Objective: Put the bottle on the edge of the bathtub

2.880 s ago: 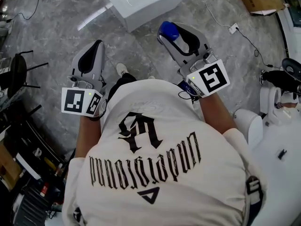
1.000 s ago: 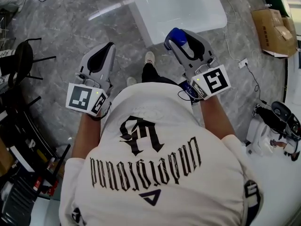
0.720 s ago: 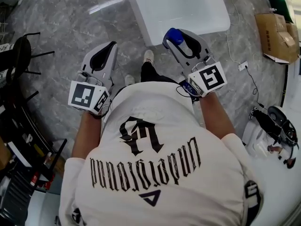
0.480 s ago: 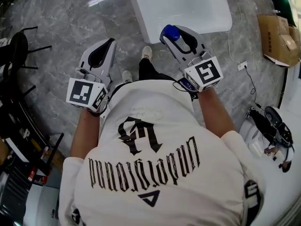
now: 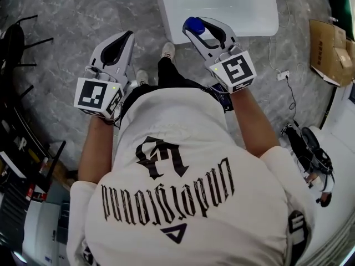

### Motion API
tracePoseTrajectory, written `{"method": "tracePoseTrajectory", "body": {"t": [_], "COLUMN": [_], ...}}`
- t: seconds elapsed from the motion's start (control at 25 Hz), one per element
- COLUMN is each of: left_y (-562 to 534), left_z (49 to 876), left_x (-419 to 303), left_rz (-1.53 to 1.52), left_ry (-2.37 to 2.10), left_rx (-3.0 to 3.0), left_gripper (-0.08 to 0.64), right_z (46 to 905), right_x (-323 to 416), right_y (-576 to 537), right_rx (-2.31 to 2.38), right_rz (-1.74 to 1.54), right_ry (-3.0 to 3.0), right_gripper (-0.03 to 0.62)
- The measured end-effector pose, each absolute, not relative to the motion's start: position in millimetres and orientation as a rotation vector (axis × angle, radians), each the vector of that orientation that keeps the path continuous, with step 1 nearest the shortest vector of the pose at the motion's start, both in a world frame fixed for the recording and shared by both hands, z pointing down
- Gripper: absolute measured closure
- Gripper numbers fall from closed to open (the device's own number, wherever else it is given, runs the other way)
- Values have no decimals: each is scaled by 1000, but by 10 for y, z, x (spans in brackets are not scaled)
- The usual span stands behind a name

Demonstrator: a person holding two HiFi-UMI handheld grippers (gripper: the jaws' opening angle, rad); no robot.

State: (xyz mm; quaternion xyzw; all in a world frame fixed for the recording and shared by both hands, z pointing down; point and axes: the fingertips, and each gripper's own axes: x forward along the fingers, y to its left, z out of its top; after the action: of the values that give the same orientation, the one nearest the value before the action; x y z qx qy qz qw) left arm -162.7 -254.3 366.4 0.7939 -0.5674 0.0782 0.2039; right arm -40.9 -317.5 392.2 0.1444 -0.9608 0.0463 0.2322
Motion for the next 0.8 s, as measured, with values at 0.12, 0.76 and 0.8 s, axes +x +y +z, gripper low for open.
{"method": "tracePoseTrajectory", "body": {"t": [0.12,0.76,0.8], "left_y": [-2631,-3009,-3031], "left_z": [3781,4404,4451], "left_x": [-1610,-1525,-1519], "left_rz": [242,306,309], "left_ry": [-1559,-1468,-1465], "left_rx": [2206,2179,2174], "left_gripper": [546,545,545], "right_z": [4062,4871,4922], "right_x": [-479,-657,-654], "right_y": [-3293,-3582,-3598], "right_rx": [373,287,287], "right_rz": [131,159,167], "right_ry": [-2624,-2560,-2556], "right_gripper": [439,440,440]}}
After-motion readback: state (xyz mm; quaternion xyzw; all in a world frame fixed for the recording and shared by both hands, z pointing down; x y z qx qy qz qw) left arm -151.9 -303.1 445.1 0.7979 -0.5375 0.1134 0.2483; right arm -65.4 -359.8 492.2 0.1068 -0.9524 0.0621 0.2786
